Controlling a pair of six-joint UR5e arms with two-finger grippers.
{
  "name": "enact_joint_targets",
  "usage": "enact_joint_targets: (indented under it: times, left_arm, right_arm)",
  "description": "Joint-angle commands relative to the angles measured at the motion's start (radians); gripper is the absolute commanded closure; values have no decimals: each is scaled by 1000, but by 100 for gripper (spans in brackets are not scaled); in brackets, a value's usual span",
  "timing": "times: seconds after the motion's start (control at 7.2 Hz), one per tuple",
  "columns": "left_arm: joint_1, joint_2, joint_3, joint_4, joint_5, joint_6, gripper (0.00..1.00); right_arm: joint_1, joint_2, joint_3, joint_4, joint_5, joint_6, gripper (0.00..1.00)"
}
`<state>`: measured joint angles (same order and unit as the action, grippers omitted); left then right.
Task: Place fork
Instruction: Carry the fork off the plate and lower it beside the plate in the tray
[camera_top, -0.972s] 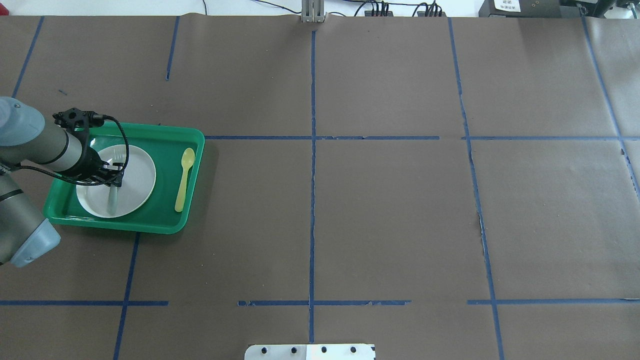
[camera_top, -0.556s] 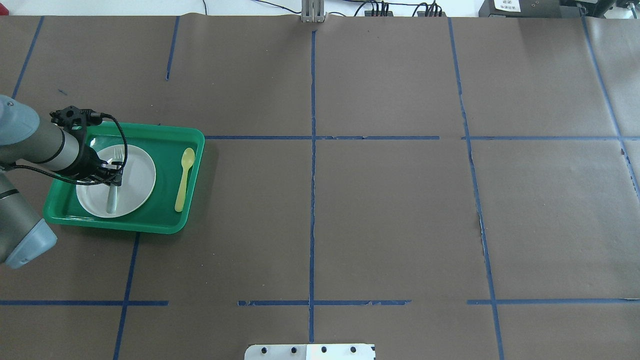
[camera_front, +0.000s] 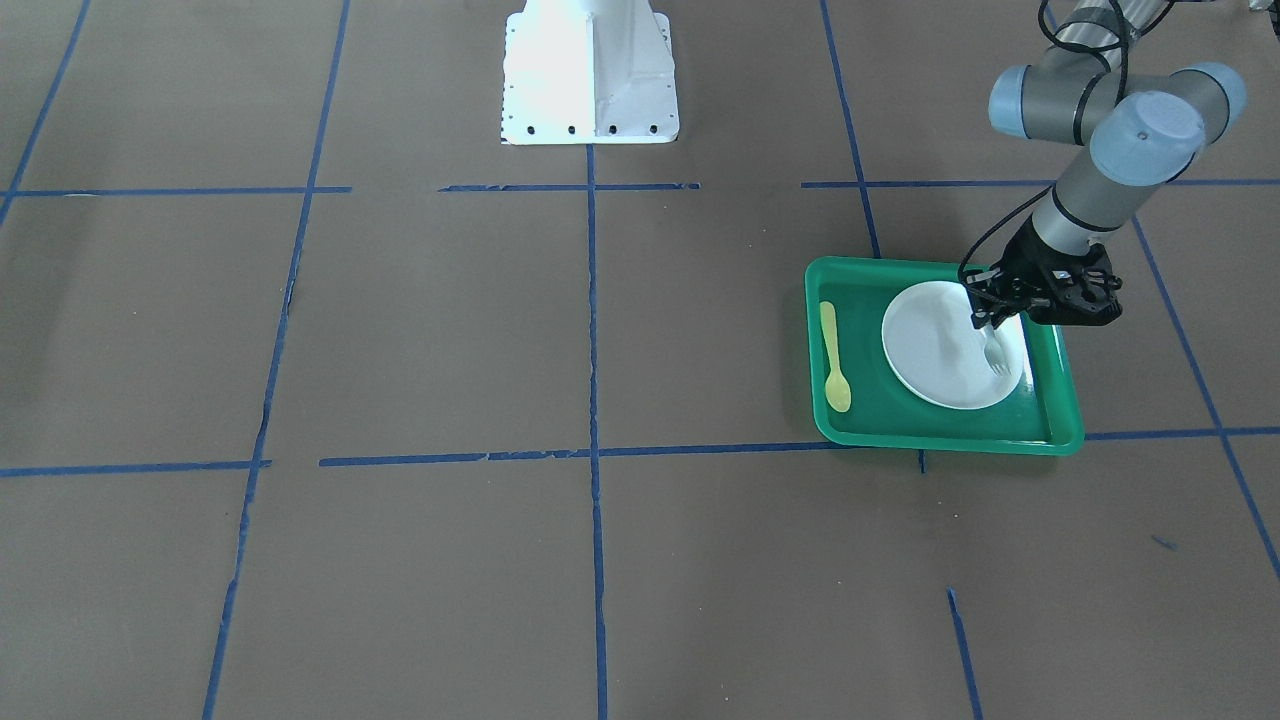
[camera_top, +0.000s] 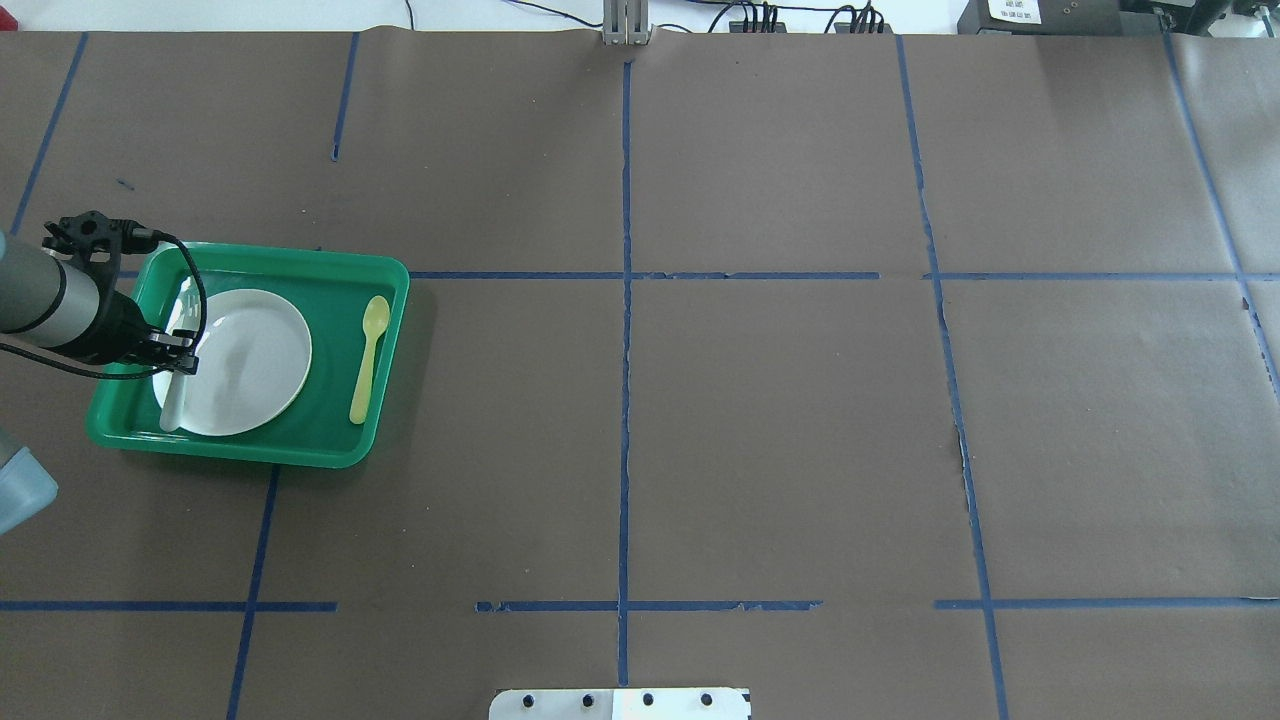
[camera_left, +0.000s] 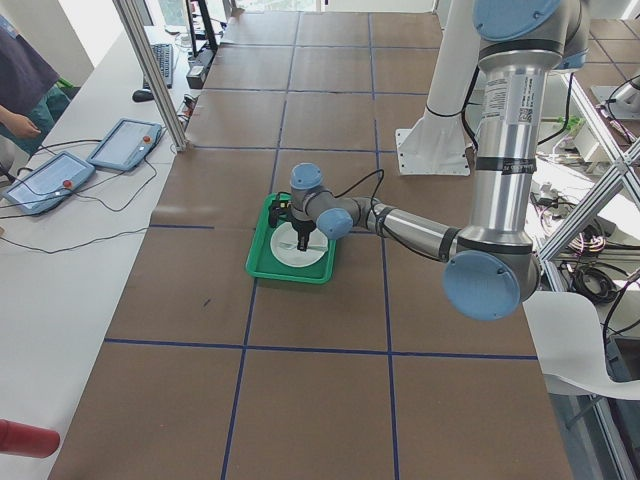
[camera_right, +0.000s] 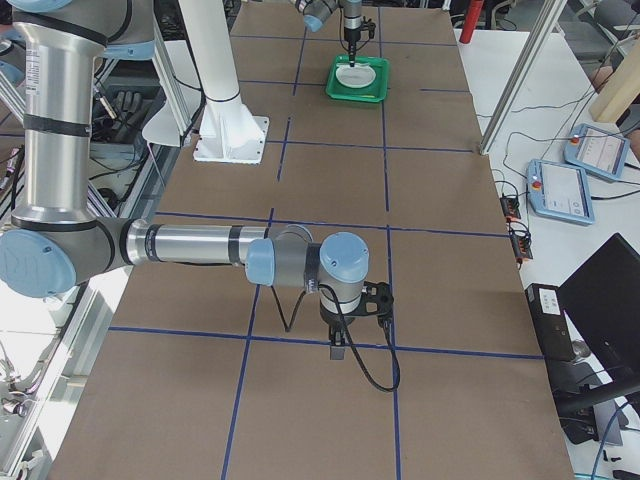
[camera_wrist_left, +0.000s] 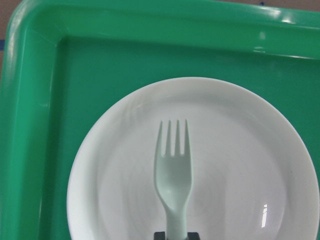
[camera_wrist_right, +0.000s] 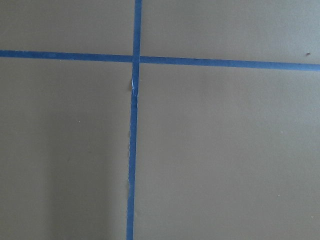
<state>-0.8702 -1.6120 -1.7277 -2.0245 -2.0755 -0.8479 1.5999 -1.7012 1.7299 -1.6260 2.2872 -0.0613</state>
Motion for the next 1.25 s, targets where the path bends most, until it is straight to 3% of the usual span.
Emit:
enact_joint_targets:
  times: [0.0, 0.56, 0.69, 0.83, 1.11]
  left_arm:
    - [-58, 0, 54, -2, 2, 108, 100]
    - [-76, -5, 73, -3, 0, 144, 100]
    - [-73, -5, 74, -2, -1, 144, 55]
    - [-75, -8, 77, -3, -2, 153, 1]
    - [-79, -11, 63, -3, -3, 153, 0]
  right_arm:
    - [0, 0, 0, 0, 0, 0, 0]
    - [0, 0, -1, 0, 0, 0, 0]
    - [0, 0, 0, 0, 0, 0, 0]
    - [0, 0, 0, 0, 0, 0, 0]
    - [0, 0, 0, 0, 0, 0, 0]
